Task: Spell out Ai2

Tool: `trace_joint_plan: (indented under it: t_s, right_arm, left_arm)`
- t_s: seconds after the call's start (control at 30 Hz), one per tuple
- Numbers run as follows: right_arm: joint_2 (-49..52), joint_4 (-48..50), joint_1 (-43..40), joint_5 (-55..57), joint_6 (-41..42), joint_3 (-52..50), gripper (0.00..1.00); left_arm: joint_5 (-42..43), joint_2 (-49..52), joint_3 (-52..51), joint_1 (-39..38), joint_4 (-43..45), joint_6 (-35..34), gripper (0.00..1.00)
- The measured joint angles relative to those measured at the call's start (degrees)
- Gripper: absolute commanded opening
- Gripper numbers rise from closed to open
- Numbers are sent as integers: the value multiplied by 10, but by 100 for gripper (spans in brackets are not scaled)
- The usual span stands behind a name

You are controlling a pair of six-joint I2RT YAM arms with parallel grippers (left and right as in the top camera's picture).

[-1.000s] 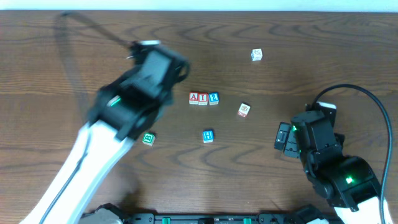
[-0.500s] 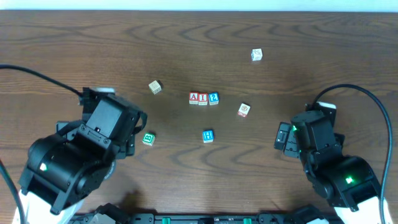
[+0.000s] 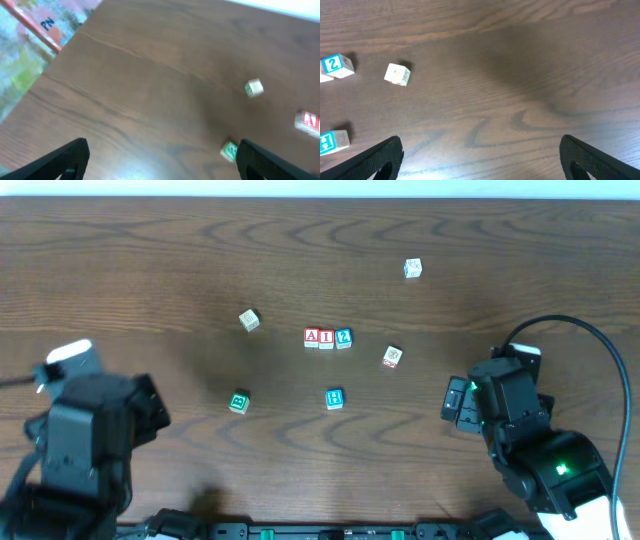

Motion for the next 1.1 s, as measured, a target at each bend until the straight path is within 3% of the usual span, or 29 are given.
trace_joint_plan:
  t_s: [0.23,0.57,0.77,1.1]
  right_arm:
    - [0,-1,0,0,0,-1,99]
    - [0,0,0,0,0,-1,99]
    - [0,0,0,0,0,-1,99]
    - [0,0,0,0,0,-1,99]
  left_arm:
    - [62,-144,-223,101,136,16,95]
    - [125,-338,-491,130,269,36,95]
    - [151,-386,-571,130,299,50,95]
    - [192,-444,-630,130,308,153,96]
